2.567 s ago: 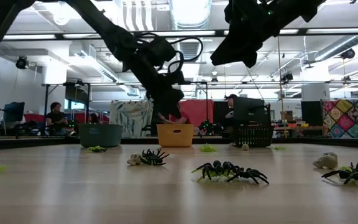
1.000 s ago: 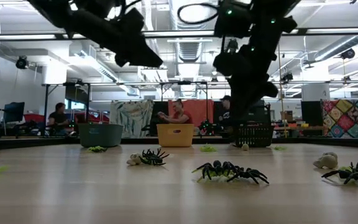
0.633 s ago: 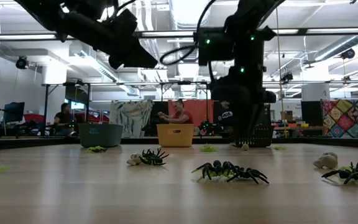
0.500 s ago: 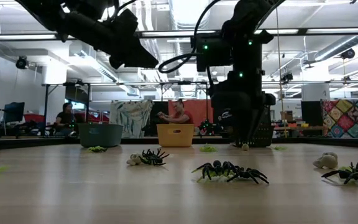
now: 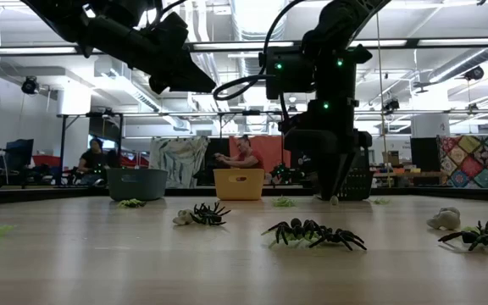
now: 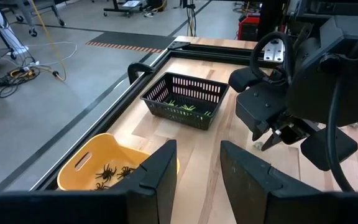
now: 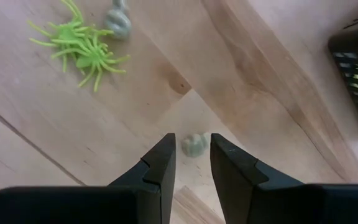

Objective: Sort Halloween decoration
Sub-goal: Put the white skull toy into the blue bin

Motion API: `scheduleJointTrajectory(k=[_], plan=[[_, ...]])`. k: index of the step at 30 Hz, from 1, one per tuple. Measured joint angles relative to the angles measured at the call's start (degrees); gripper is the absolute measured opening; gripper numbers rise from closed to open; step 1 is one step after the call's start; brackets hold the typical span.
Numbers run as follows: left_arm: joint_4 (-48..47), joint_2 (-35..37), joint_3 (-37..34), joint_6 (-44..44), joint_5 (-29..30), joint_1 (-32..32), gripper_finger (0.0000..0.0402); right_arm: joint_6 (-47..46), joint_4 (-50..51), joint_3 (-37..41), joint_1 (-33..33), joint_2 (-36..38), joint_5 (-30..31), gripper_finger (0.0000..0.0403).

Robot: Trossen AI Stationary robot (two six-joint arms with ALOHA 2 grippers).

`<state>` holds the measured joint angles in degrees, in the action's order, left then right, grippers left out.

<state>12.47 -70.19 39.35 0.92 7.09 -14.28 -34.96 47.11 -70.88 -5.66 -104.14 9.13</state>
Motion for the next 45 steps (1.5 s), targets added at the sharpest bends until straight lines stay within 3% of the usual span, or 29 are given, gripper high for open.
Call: scheduleJointTrajectory(k=[12,23,31,36,40,45], plan=[[0.0,0.0,0.0,0.0,0.0,0.0,0.0107,0.1,-3.7,2.9,0.0,0.0,-0.1,0.0089],[0.0,0.0,0.0,0.0,0.0,0.0,0.0107,1.5,-5.0,3.8,0.0,0.1,-0.5,0.0017],[0.0,0.0,0.0,-0.1,0.0,0.0,0.0107,3.6,-5.2,4.0,0.0,1.4,-0.2,0.0015],[-0.1,0.0,0.0,-0.2,-0.1,0.0,0.0107,10.2,-6.3,4.0,0.0,6.2,-0.1,0.0014],[-0.3,0.1,0.0,-0.1,-0.1,0.3,0.0105,19.5,-13.0,5.8,0.4,9.5,-0.3,0.0013],[-1.0,3.8,0.0,0.2,-0.2,1.1,0.0096,31.0,-33.0,10.4,0.3,11.7,-6.5,0.0013]])
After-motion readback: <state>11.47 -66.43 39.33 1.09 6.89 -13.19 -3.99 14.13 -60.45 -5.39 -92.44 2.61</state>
